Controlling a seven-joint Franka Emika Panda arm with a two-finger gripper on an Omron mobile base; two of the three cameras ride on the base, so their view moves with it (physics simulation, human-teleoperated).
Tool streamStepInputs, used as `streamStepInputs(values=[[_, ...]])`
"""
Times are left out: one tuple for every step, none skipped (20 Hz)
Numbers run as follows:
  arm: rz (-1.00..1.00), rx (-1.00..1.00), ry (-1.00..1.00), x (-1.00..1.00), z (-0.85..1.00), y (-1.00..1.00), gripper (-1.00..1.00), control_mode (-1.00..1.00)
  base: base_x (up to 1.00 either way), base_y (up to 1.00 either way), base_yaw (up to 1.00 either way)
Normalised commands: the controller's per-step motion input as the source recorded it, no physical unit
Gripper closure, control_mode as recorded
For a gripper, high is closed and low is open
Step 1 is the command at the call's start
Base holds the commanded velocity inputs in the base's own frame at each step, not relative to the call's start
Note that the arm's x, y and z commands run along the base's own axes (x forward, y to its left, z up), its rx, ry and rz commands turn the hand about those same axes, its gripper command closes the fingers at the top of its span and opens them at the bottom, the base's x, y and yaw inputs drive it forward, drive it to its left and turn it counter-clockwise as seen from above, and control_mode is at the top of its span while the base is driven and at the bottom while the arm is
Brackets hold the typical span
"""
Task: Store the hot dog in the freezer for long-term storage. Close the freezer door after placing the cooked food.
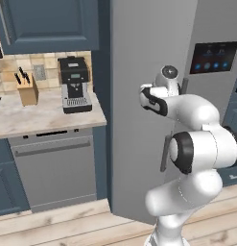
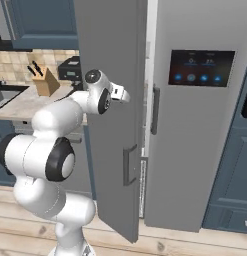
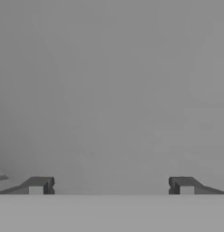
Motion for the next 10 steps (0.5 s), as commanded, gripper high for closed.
streamStepInputs(values=[[0.00, -0.04, 0.00, 0.28, 0.05, 0.00, -1.00, -1.00, 0.00, 0.00, 0.00], [0.00, -0.02, 0.00, 0.29, 0.04, 0.00, -1.00, -1.00, 0.00, 0.00, 0.00], [0.00, 0.00, 0.00, 0.27, 0.09, 0.00, -1.00, -1.00, 0.00, 0.00, 0.00], [0.01, 0.00, 0.00, 0.28, 0.08, 0.00, -1.00, -1.00, 0.00, 0.00, 0.00], [0.03, 0.00, 0.00, 0.24, 0.07, -0.04, -1.00, -1.00, 0.00, 0.00, 0.00], [0.07, 0.01, 0.00, 0.13, 0.09, -0.16, -1.00, -1.00, 0.00, 0.00, 0.00], [0.06, 0.00, 0.00, 0.12, 0.00, -0.16, -1.00, -1.00, 0.00, 0.00, 0.00], [0.05, 0.00, 0.00, 0.13, 0.01, -0.08, -1.00, -1.00, 0.00, 0.00, 0.00], [0.04, 0.00, -0.01, 0.16, 0.00, -0.11, -1.00, -1.00, 0.00, 0.00, 0.00], [0.04, 0.00, 0.00, 0.19, 0.00, -0.13, -1.00, -1.00, 0.00, 0.00, 0.00]])
